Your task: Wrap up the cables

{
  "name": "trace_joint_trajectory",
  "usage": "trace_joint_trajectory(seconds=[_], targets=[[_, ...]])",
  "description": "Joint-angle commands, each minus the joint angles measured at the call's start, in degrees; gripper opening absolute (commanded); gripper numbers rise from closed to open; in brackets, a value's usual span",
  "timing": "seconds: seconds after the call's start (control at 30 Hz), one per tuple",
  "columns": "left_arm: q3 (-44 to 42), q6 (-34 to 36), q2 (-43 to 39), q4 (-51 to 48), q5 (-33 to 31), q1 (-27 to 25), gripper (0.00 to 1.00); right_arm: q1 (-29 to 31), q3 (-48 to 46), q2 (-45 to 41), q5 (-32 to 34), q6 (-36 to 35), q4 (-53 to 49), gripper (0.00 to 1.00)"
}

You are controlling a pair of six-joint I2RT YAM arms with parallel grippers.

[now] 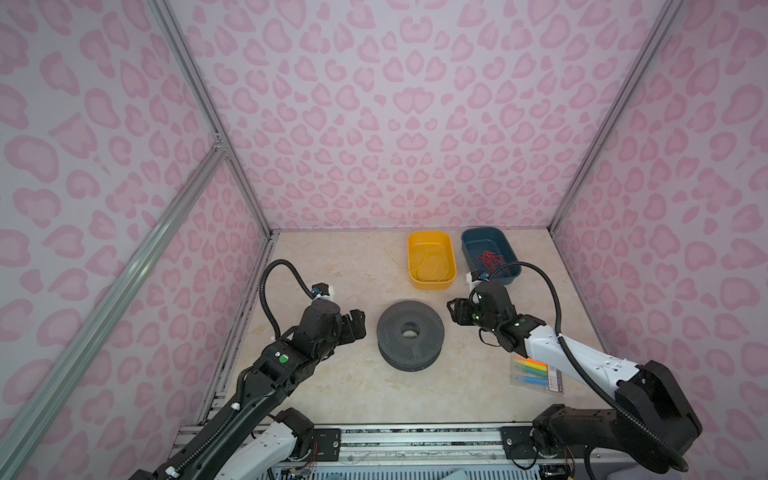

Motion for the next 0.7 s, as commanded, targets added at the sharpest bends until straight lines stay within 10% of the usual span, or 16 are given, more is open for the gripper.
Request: trace_joint_trajectory(seconds=[0.0,0.33,0.67], targets=[[-1.70,-1.91,-2.11,-0.67,1.99,0.07,0.93,0.31,1.91,-1.48,2.14,1.39,-3.89,0.55],[-6.84,-3.81,-4.43,3.39,6.88,-0.01,0.92,-1.35,18.75,11.38,6.25,0.13,-9.29,0.52],[-7.65,-2.27,-2.47,4.18,5.86,0.02,0.93,-8.48,42.37,37.39,-5.72,-1.37,-14.03,0.45]])
